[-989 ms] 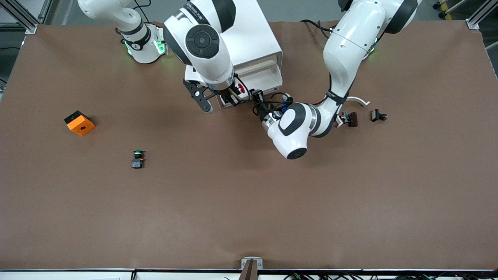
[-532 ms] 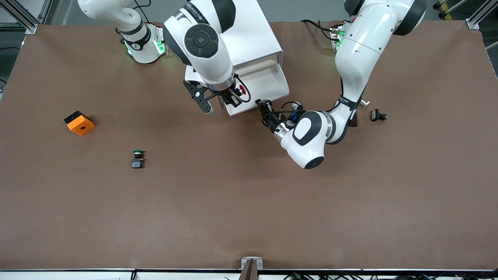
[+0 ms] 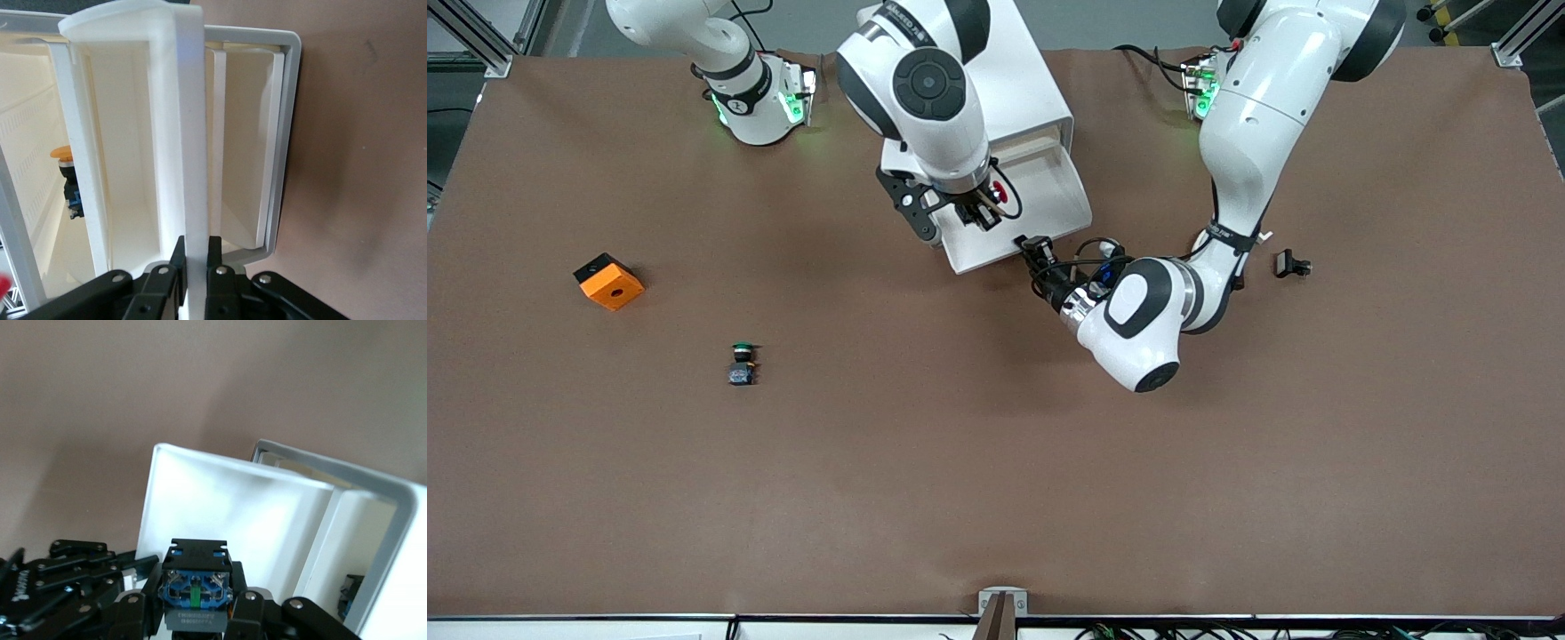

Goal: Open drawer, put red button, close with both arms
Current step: 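Pull the drawer open with the left gripper while the right gripper carries the button, then release the drawer handle and withdraw the left gripper from the cabinet, then lower the red button into the open drawer and open the right gripper, then push the drawer closed with the left gripper while the right gripper withdraws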

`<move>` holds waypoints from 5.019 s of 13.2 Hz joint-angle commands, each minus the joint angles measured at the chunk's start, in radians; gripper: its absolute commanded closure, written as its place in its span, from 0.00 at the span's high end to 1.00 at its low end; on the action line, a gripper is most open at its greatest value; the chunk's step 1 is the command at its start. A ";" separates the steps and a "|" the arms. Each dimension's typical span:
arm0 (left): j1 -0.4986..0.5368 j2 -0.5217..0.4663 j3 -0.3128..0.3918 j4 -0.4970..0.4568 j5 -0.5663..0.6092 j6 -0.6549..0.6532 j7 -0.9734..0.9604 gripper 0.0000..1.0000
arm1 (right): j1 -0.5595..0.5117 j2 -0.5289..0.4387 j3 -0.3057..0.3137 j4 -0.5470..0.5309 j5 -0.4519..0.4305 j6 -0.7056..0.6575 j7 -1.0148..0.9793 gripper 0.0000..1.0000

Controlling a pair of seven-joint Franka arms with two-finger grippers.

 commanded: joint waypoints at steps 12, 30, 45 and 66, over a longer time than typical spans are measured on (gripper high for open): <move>0.040 -0.013 0.131 0.211 0.002 -0.006 0.094 1.00 | 0.031 0.011 -0.008 -0.155 0.096 0.234 0.041 0.10; 0.066 -0.319 0.309 0.205 0.755 0.008 1.279 1.00 | 0.054 0.072 -0.008 -0.149 0.099 0.261 0.030 0.41; -0.039 -0.350 0.107 -0.149 0.762 0.348 1.416 1.00 | -0.182 -0.160 -0.018 0.015 0.098 -0.253 -0.220 1.00; -0.178 -0.345 -0.238 -0.368 0.745 0.547 1.106 1.00 | -0.836 -0.423 -0.021 -0.072 -0.194 -0.395 -1.741 1.00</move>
